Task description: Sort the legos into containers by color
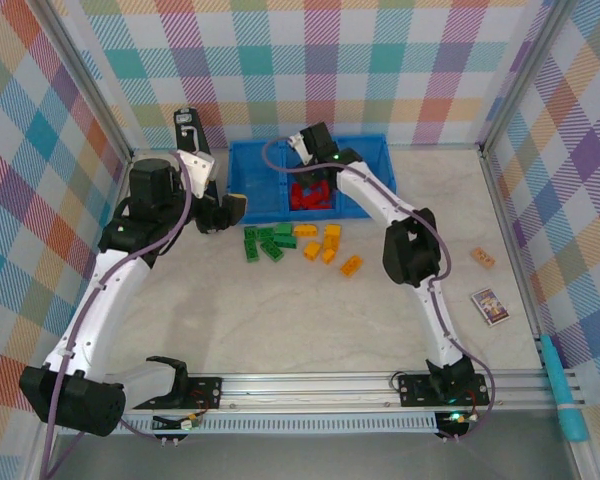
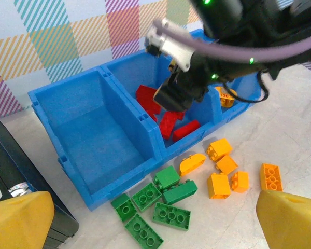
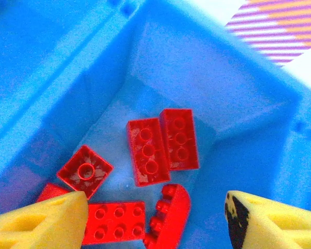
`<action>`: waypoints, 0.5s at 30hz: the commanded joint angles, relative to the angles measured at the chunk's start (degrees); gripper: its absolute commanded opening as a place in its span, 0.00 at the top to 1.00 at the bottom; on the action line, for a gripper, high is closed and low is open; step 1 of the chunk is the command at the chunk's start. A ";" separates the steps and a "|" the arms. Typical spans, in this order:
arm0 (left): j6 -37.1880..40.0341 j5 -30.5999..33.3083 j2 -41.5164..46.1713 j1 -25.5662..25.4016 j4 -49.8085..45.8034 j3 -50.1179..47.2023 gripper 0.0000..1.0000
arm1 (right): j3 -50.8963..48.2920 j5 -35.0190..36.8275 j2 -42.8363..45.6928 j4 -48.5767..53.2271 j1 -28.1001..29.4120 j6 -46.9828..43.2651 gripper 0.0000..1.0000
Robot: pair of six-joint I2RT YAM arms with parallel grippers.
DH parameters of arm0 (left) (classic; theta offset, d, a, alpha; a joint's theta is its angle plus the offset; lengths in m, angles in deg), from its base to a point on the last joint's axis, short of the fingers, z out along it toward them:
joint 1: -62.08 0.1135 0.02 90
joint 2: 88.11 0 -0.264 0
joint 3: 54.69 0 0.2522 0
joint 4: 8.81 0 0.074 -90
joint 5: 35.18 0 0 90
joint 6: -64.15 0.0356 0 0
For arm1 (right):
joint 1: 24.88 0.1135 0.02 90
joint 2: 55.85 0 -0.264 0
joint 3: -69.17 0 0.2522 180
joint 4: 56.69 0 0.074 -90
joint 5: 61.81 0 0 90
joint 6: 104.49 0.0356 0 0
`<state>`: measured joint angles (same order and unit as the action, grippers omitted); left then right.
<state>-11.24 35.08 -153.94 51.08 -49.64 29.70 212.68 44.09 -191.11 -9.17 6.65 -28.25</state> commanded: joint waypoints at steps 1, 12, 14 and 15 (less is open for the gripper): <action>0.06 -1.83 2.69 0.98 0.09 0.82 0.00 | -1.70 0.80 7.58 3.82 0.36 7.54 0.29; 0.43 -0.84 6.38 0.99 0.85 0.86 0.00 | -32.55 6.09 30.63 11.60 0.64 49.31 0.21; 0.19 -1.17 6.66 0.98 1.36 0.83 0.00 | -39.98 6.99 34.14 10.71 0.47 55.64 0.21; 0.08 -1.50 6.69 0.97 1.47 0.97 0.00 | -42.33 5.84 35.13 9.94 0.44 57.58 0.20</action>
<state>-11.24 34.70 -148.34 51.10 -49.47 29.70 175.77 49.70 -158.11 0.62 6.93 15.27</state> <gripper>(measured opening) 0.998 0.795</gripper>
